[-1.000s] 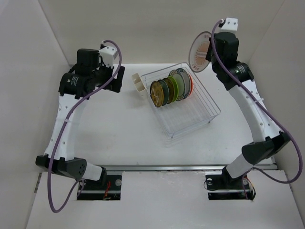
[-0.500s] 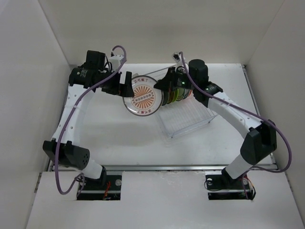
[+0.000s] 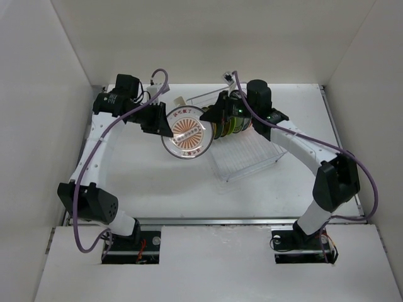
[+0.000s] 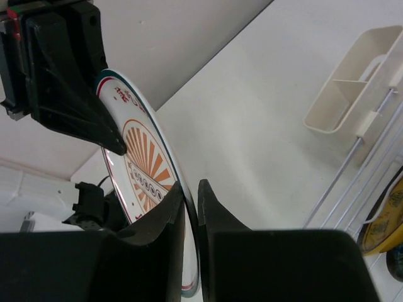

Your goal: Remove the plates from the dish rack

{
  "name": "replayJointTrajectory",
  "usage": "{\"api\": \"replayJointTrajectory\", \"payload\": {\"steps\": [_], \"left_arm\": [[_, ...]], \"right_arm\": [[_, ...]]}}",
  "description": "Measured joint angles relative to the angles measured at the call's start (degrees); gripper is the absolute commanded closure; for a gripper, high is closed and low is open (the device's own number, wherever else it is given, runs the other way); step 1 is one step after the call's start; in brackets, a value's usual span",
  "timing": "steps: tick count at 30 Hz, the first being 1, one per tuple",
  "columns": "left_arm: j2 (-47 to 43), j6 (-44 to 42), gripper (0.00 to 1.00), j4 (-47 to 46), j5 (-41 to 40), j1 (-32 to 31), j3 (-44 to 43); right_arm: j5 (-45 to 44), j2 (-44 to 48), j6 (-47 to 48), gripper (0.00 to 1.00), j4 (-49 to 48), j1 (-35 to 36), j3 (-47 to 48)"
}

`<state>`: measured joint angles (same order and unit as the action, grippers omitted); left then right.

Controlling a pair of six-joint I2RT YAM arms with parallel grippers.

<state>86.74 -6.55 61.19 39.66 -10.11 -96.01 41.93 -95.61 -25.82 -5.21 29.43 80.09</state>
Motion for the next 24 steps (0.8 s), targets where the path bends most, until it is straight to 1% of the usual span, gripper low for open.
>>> {"api": "replayJointTrajectory", "payload": {"steps": [1,2,3,4,5,6,8,9,12,17,19,20,23,24], "left_arm": [[-0.17,0.02,1.00,0.20,-0.26,0.00,0.00],[-0.22,0.02,1.00,0.39,-0.55,0.00,-0.09],[-0.22,0.02,1.00,0.48,-0.98,0.02,-0.15],[-0.24,0.04,1.00,0.55,-1.22,0.11,-0.22],[-0.24,0.11,1.00,0.42,-1.57,0.35,-0.28],[-0.24,0.33,1.00,0.37,-2.25,0.37,-0.42],[-0.24,0.96,1.00,0.42,-3.30,1.40,-0.68],[-0.24,1.42,1.00,0.39,-3.65,2.36,-0.90],[-0.24,2.78,1.00,-0.07,-5.29,5.99,-1.66],[-0.24,5.40,1.00,-1.81,-4.07,14.58,-2.16],[-0.24,7.08,1.00,-3.45,-1.70,19.96,-1.27],[-0.22,7.93,1.00,-4.37,-0.68,23.04,-0.50],[2.23,9.25,1.00,-5.53,1.25,30.88,1.33],[4.13,9.01,1.00,-5.55,1.36,32.50,1.51]], "right_arm": [[0.13,0.00,-0.04,1.00,-0.09,0.02,0.00],[0.09,0.00,-0.13,0.86,-0.09,0.11,0.00],[-0.24,0.00,-0.20,0.77,0.00,0.24,0.00],[-0.90,0.00,-0.59,0.67,0.35,0.33,0.07],[-2.27,0.00,-1.09,0.52,1.25,0.68,0.26],[-3.96,0.00,-1.46,0.35,2.64,1.01,0.74],[-6.54,-0.02,-1.60,0.28,5.51,1.29,2.34],[-7.56,-0.02,-1.62,0.26,7.04,1.31,3.69],[-11.98,-0.02,-1.62,0.25,11.37,0.13,8.85],[-23.91,0.00,-1.66,0.25,19.74,-5.77,19.87],[-30.32,0.04,-1.62,0.27,22.10,-8.57,23.15],[-33.16,0.07,-1.49,0.33,23.19,-9.94,24.20],[-39.85,-0.70,-0.87,0.42,27.04,-14.25,26.21],[-41.44,-1.68,-0.37,0.42,28.57,-15.50,27.34]]}}
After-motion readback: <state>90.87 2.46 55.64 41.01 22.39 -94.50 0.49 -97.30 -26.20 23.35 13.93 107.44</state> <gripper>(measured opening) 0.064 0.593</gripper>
